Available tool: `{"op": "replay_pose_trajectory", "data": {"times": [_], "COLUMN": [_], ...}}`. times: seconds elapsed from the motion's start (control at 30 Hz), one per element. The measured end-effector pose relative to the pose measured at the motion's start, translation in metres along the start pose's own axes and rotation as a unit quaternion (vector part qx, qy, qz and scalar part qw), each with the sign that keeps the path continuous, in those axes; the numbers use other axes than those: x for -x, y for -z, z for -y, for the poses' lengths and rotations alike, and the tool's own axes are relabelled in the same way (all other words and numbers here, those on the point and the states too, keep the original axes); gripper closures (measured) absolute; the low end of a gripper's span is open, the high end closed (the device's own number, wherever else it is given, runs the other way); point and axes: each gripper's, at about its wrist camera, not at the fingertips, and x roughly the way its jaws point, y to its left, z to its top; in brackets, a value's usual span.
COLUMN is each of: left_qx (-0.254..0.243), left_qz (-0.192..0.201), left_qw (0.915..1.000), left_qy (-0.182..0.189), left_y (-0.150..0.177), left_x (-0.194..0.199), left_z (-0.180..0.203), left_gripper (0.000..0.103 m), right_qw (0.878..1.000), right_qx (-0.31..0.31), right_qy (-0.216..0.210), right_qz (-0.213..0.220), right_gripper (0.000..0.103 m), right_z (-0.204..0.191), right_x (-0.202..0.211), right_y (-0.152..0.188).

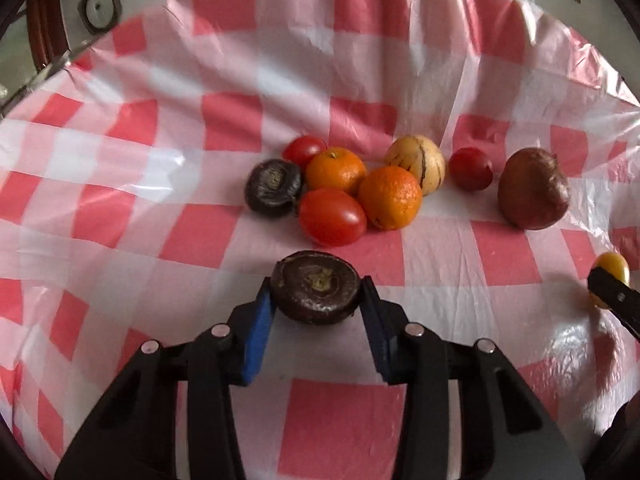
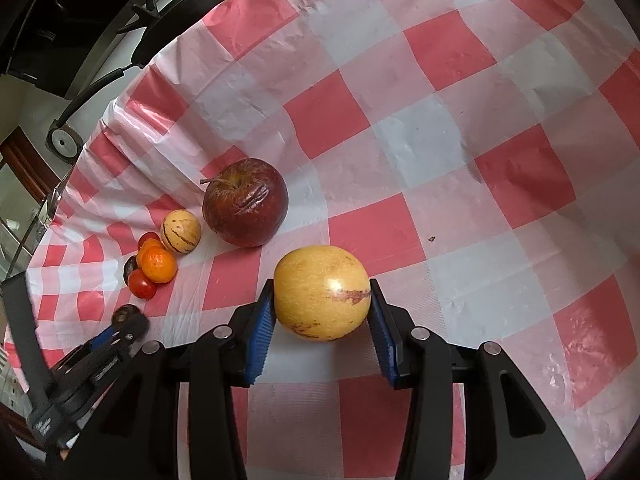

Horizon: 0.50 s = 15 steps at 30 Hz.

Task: Organize fruits
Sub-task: 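Grasp the yellow pear with the right tool while the left tool grasps a mangosteen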

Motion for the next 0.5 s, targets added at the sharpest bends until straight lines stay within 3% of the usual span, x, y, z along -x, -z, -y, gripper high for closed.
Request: {"op": "replay_pose_trajectory", "data": {"times": [0.23,0.5], "left_qx": [0.067,0.102], "left_qz": [0.068,0.076], "left_qw": [0.995,0.9914], "left_qy": [0.029,0.032], "left_y": [0.026,0.058], "left_x": [0.066,0.092], "left_z": [-0.028,-0.048], "left_gripper": [0.06,0.06], "right_qw": [1.0,1.0], "right_qx": [-0.001,-0.004], "right_qy": [-0.001,-0.001], "right_qz": [-0.001,-0.003], "right_gripper": [0.059,0.059], "right_z": [0.0,0.0], "right_x": [0.0,0.0], "right_y": [0.0,0.0]}}
